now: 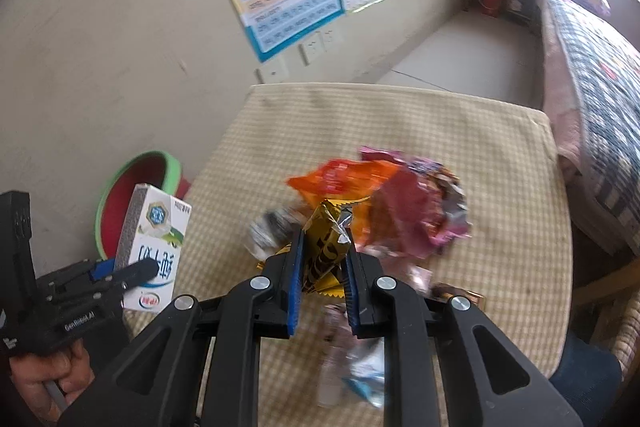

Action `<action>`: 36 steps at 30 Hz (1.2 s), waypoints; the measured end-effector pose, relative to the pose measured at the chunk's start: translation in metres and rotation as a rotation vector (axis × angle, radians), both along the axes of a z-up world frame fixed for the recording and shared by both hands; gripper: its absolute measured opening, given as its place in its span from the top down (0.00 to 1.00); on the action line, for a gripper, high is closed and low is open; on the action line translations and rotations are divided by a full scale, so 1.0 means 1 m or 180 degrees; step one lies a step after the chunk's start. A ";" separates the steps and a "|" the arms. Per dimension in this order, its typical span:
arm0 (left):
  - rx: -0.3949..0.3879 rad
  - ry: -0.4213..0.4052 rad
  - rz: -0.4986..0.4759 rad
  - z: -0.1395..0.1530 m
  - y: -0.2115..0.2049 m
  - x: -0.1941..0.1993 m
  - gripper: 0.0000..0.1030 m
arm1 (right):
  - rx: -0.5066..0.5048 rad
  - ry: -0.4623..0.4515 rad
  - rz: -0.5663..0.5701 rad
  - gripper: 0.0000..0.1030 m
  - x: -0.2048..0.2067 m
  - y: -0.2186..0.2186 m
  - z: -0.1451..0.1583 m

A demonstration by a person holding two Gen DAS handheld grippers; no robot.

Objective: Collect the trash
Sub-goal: 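Lift the milk carton with the left tool while the right tool carries the gold wrapper toward the bin, then open the left tool over the red bin while the right tool releases the gold wrapper there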

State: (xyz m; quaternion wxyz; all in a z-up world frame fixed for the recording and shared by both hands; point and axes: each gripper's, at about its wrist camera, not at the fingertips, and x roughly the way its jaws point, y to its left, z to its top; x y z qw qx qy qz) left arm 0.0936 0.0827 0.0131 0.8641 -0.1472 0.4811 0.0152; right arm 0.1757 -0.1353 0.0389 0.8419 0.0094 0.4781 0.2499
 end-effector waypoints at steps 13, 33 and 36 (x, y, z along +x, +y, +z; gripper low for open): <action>0.0048 -0.0117 0.0542 0.014 0.089 -0.026 0.63 | 0.0046 -0.0099 0.0533 0.83 -0.002 0.097 0.015; -0.0108 -0.0196 0.1111 0.004 0.200 -0.056 0.63 | 0.0037 -0.0077 0.1425 0.83 -0.020 0.267 0.007; -0.0144 -0.0215 0.1157 0.001 0.213 -0.054 0.63 | 0.0010 -0.0059 0.1504 0.83 -0.020 0.287 0.002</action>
